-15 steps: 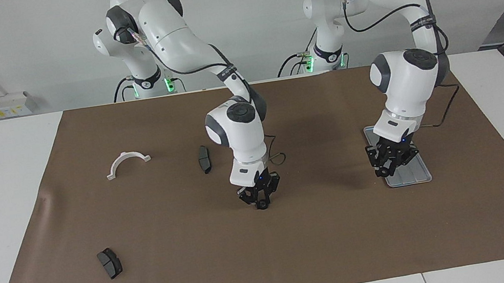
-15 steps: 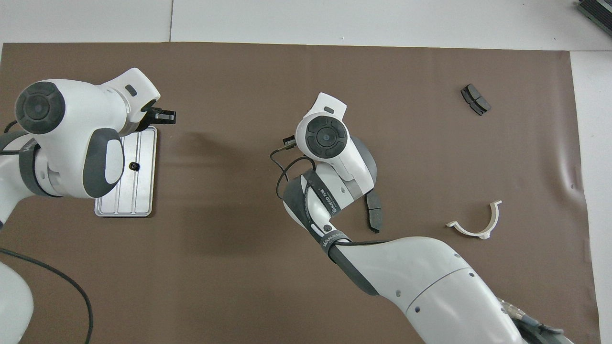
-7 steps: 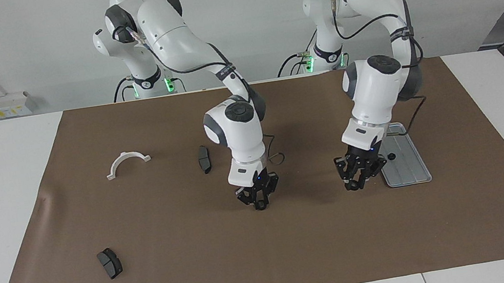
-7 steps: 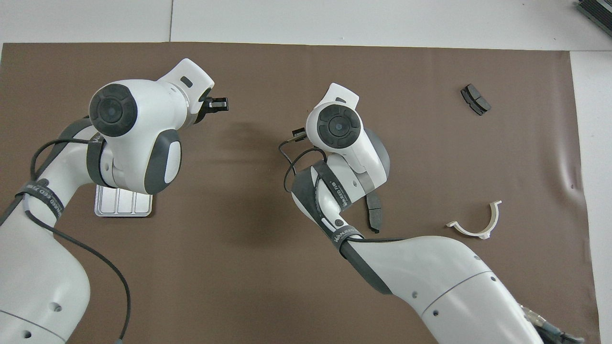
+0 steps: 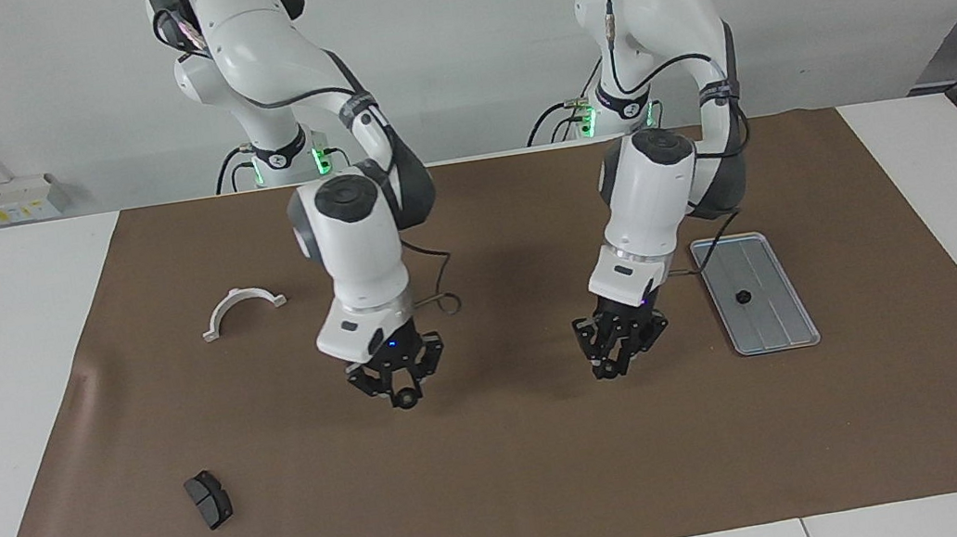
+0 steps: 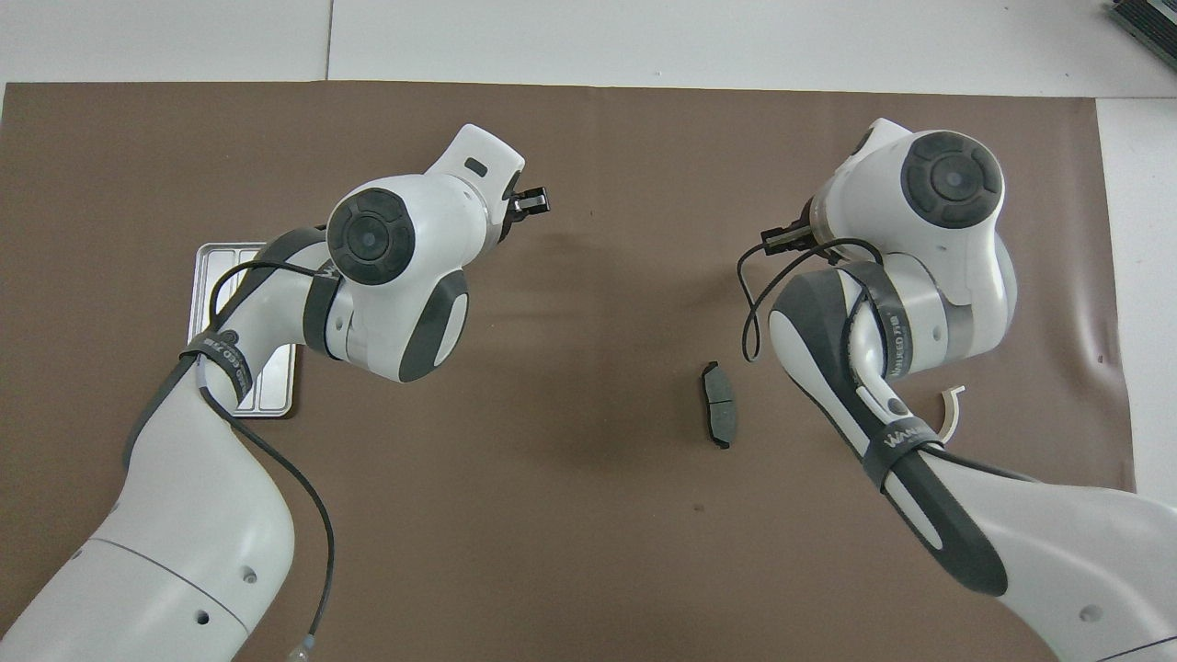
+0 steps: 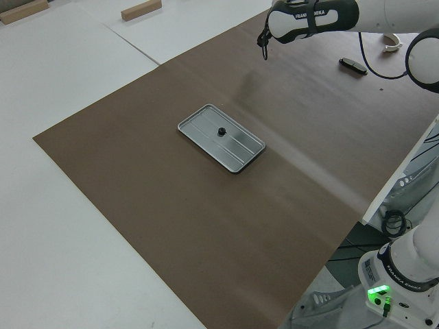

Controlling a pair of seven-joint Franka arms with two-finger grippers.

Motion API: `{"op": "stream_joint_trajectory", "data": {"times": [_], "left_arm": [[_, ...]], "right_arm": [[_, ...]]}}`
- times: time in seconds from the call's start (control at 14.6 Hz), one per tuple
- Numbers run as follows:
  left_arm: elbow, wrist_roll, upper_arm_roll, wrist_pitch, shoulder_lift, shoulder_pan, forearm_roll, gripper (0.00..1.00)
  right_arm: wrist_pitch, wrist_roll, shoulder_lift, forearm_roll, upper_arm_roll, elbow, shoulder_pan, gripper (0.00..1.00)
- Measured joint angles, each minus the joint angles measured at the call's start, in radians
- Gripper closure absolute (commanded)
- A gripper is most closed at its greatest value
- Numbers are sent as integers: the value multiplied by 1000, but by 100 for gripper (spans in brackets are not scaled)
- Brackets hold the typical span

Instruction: Place bearing gear from tray to pile

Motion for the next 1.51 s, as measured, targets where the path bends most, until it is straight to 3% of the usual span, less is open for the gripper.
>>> {"op": "stream_joint_trajectory", "data": {"times": [0.41,0.75,0.82,0.89,0.96,1.03,1.51], "left_arm": [[69,-99,1,81,75,-68,0,100],[70,-137,0,119,88,-84,0,100],[70,-139,0,122,90,-92,0,76],[69,-142,0,122,91,-102,0,28],[68,-147,-1,122,92,-113,0,0],[67,-157,0,122,94,-123,0,0],[66,-182,17,90,93,-141,0,0]], "right_arm": [[164,-116,-61,36,1,-270,-121,100],[224,-189,-62,37,2,-292,-220,100],[224,-195,-62,38,2,-296,-228,100],[224,-196,-61,38,2,-300,-231,85],[225,-196,-61,38,4,-306,-231,30],[226,-196,-59,38,6,-310,-230,0],[243,-165,-59,66,14,-257,-191,0]]}}
